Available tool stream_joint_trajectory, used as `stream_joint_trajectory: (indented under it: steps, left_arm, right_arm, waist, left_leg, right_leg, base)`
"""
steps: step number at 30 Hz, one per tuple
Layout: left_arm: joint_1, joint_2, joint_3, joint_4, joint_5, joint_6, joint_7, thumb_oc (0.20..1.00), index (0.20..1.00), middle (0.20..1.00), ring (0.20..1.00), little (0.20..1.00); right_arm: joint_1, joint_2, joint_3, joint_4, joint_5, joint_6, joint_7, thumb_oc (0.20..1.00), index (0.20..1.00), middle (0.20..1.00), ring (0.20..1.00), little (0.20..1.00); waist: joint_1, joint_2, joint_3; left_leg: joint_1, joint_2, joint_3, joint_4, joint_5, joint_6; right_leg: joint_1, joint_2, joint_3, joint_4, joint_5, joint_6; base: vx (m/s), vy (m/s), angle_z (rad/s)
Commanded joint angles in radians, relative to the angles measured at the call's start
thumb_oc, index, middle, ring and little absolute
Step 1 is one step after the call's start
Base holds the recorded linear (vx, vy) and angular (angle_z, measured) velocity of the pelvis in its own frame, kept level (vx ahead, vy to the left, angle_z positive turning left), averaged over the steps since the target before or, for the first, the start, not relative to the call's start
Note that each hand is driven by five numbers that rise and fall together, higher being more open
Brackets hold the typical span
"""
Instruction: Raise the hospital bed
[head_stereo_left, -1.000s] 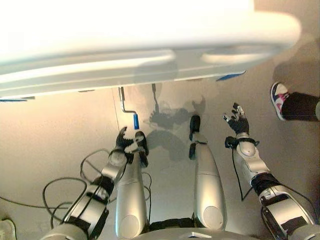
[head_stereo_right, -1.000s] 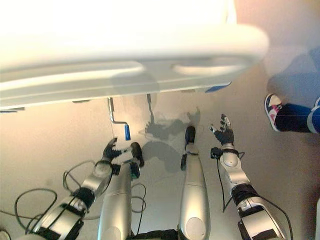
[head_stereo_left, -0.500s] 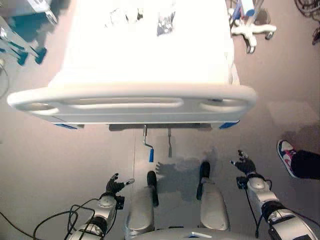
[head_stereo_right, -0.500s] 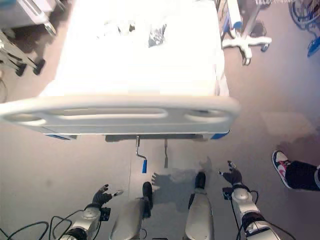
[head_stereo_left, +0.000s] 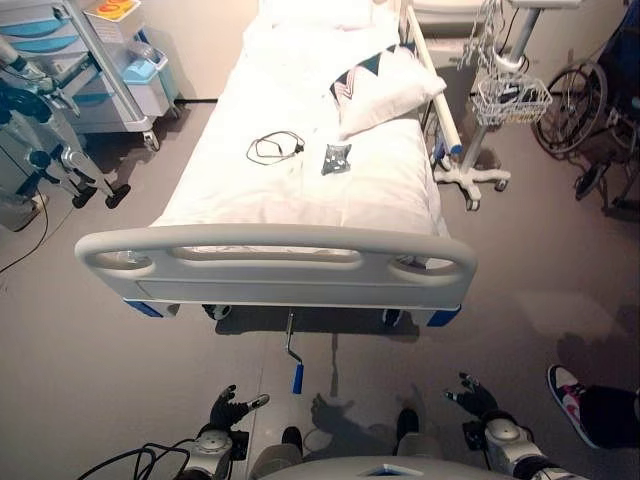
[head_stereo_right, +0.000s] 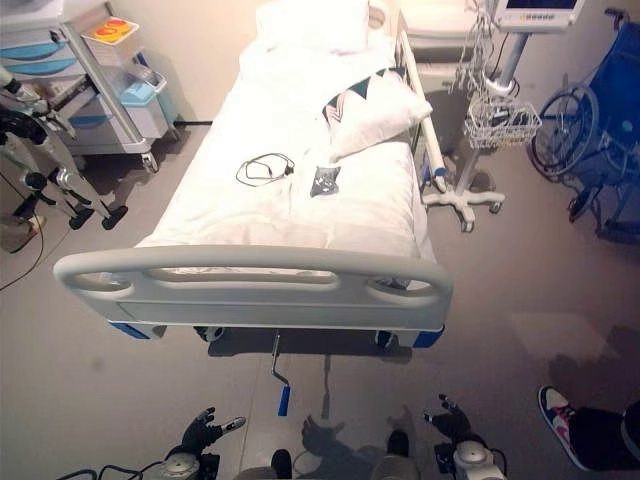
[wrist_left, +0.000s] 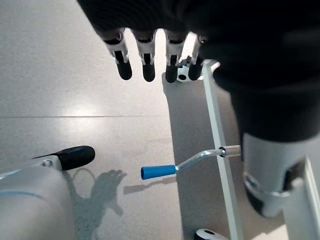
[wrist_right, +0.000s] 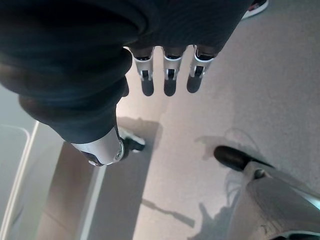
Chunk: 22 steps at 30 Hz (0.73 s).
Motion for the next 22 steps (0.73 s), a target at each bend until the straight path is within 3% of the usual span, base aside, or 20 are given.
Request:
stream_joint_trajectory:
  steps: [1, 22]
  left_arm:
    - [-0.049, 0.021, 0.000, -0.015, 0.036, -0.056, -0.015, 1.000, 1.000, 1.000, 1.000, 1.000]
    - [-0.048, 0.013, -0.044, -0.013, 0.073, -0.070, -0.032, 1.000, 1.000, 1.000, 1.000, 1.000]
  right_arm:
    - [-0.057, 0.008, -0.027, 0.026, 0.007, 0.000, 0.011, 1.000, 1.000, 1.000, 1.000, 1.000]
    - [-0.046, 0.027, -0.015, 0.047, -0.010, 0.002, 0.008, 1.000, 1.000, 1.000, 1.000, 1.000]
  waist:
    - [0.033, -0.013, 0.039]
    - [0.043, -0.017, 0.014]
  left_leg:
    - [-0.014, -0.038, -0.020, 0.011, 0.012, 0.039]
    - [0.004, -0.037, -0.028, 0.012, 0.000, 0.044]
  right_leg:
    - [0.026, -0.027, 0.011, 0.097, -0.058, 0.028]
    - [0.057, -0.028, 0.003, 0.089, -0.071, 0.029]
  base:
    - [0.00, 0.000, 0.00]
    - [0.03, -0.006, 0.00]
